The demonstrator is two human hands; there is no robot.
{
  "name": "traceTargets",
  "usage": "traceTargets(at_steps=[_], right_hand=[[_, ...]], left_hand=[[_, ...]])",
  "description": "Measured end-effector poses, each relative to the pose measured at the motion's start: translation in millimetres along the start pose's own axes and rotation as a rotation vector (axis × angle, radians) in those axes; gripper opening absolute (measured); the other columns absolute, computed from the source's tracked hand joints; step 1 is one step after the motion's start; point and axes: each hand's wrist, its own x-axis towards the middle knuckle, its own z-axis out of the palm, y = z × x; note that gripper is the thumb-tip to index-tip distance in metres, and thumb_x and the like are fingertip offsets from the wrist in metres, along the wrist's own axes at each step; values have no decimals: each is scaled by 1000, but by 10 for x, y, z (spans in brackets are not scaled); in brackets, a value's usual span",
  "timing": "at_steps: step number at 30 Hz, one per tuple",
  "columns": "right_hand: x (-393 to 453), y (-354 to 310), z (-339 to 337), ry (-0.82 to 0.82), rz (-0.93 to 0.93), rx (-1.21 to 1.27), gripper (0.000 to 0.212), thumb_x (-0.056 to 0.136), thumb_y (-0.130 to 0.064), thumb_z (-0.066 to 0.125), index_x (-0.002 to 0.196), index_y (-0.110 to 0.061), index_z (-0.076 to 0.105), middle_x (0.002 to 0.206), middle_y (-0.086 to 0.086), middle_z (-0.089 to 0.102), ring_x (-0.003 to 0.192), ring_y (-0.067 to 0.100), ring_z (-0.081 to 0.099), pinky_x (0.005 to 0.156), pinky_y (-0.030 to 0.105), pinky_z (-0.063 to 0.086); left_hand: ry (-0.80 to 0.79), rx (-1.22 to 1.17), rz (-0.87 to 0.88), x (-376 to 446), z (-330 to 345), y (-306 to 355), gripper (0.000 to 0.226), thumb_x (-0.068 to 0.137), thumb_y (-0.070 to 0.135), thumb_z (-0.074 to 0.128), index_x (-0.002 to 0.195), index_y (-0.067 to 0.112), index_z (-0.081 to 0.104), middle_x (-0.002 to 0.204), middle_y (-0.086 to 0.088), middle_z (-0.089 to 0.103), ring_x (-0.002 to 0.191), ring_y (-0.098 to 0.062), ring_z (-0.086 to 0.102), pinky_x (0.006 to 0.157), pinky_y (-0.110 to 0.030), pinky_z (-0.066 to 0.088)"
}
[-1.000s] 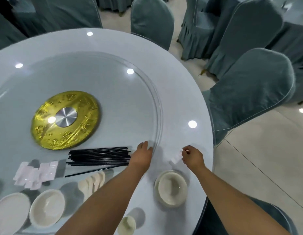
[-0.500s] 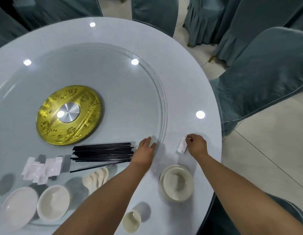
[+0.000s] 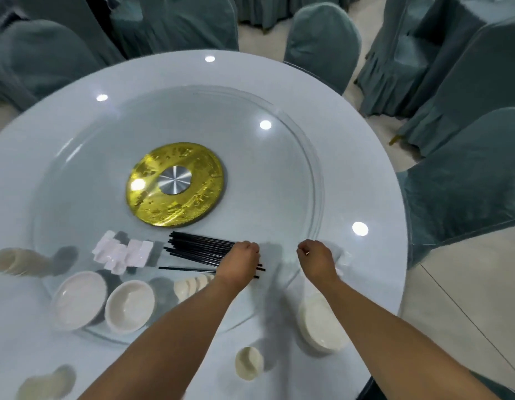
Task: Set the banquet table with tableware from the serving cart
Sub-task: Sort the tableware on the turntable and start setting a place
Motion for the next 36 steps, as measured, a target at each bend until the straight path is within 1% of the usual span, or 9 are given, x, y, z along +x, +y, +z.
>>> traceTargets(at_steps=[5, 9, 12, 15, 18, 23, 30, 33, 36], right_hand=[[-173, -665, 502, -212, -234, -142, 19, 94, -16, 53, 86, -10, 69, 89, 6, 65, 85, 23, 62, 75, 31, 47], [-334, -918, 929, -381, -357, -378, 22, 98, -20, 48, 102, -12, 69, 108, 7, 60, 99, 26, 60, 83, 33, 49], [-394, -958, 1155, -374, -391, -605, 20, 96, -11, 48, 109, -12, 63, 117, 5, 53, 104, 25, 58, 81, 34, 47], [-447, -989, 1267, -331, -432, -783, 30, 88, 2, 50, 113, -13, 58, 117, 5, 53, 104, 24, 56, 83, 33, 46], [-481, -968, 1312, -309, -475, -881, 39, 84, 5, 53, 118, -14, 54, 116, 5, 54, 103, 25, 57, 84, 34, 47], [-556, -963, 1289, -319, -443, -939, 37, 84, 3, 53, 118, -13, 53, 116, 5, 54, 102, 24, 60, 81, 34, 52], [-511, -992, 1282, -344, -338, -933, 27, 93, -4, 48, 115, -15, 59, 117, 4, 58, 108, 21, 61, 86, 32, 51], [-491, -1005, 1219, -365, -301, -886, 26, 94, -7, 47, 115, -12, 60, 119, 6, 59, 109, 23, 61, 85, 31, 50], [-468, -1015, 1074, -349, -309, -822, 27, 95, -9, 45, 117, -9, 60, 120, 7, 59, 108, 24, 61, 84, 29, 47]], left_hand=[[127, -80, -233, -354, -401, -731, 21, 98, 23, 45, 85, 10, 56, 91, -8, 61, 88, -26, 57, 71, -34, 42], [147, -115, -360, -610, -556, -1151, 28, 100, 29, 45, 78, 13, 49, 84, -10, 60, 82, -28, 57, 65, -34, 36], [156, -160, -430, -763, -591, -1393, 29, 101, 21, 42, 76, 10, 53, 85, -13, 64, 83, -30, 60, 65, -31, 35], [126, -179, -477, -905, -594, -1531, 22, 94, 10, 43, 73, 10, 51, 86, -17, 64, 83, -31, 61, 65, -31, 37], [126, -192, -477, -1005, -554, -1564, 24, 92, 16, 45, 70, 10, 49, 80, -15, 63, 78, -30, 60, 63, -30, 36], [182, -245, -465, -1089, -521, -1558, 27, 90, 20, 47, 66, 9, 50, 70, -9, 57, 68, -26, 55, 58, -33, 37], [204, -283, -473, -1178, -550, -1532, 30, 89, 20, 48, 61, 16, 42, 63, -1, 47, 62, -20, 49, 56, -28, 33], [203, -283, -460, -1212, -579, -1484, 33, 88, 20, 48, 57, 20, 36, 60, 3, 42, 60, -18, 45, 55, -28, 30], [186, -300, -455, -1183, -612, -1428, 31, 88, 19, 46, 59, 20, 37, 61, 4, 43, 61, -18, 46, 51, -29, 29]])
